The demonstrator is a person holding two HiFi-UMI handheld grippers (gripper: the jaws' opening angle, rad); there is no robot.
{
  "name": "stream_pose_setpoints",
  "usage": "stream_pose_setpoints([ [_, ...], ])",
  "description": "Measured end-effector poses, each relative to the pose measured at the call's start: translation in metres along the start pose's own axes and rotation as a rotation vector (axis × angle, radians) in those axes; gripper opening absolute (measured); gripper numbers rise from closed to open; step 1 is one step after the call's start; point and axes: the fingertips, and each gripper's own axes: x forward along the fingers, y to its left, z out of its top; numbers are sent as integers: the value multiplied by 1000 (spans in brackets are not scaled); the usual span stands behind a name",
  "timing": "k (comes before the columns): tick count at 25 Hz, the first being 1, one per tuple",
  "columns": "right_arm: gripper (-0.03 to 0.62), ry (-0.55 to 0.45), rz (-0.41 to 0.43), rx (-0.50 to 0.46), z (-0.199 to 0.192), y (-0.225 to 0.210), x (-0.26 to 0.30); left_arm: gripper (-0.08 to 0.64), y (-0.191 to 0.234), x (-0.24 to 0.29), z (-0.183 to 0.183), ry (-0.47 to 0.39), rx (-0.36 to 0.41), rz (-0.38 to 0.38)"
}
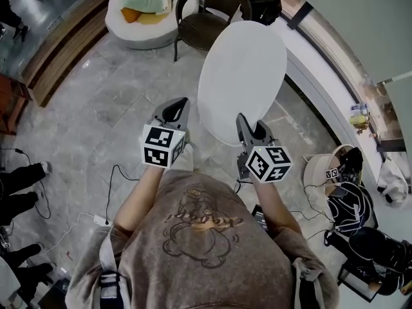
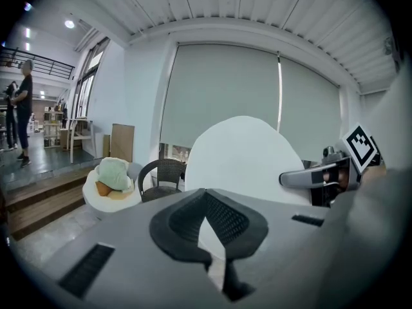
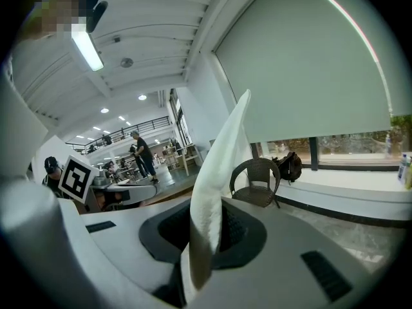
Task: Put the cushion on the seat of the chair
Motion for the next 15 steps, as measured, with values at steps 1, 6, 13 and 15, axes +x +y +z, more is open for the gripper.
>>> stream_pose_setpoints([
  [1,60,1,2,0,3,-3,7,5,5,6,2,2,1,1],
  [6,60,13,0,6,16,-15,38,5,28,36,14,16,-5,-4],
  [13,60,24,-15,23,38,-30,80,5,61,71,32,36,-14,-15],
  [15,60,26,-22,28,42,-33,90,5,70,80,33,44,-16,-21],
])
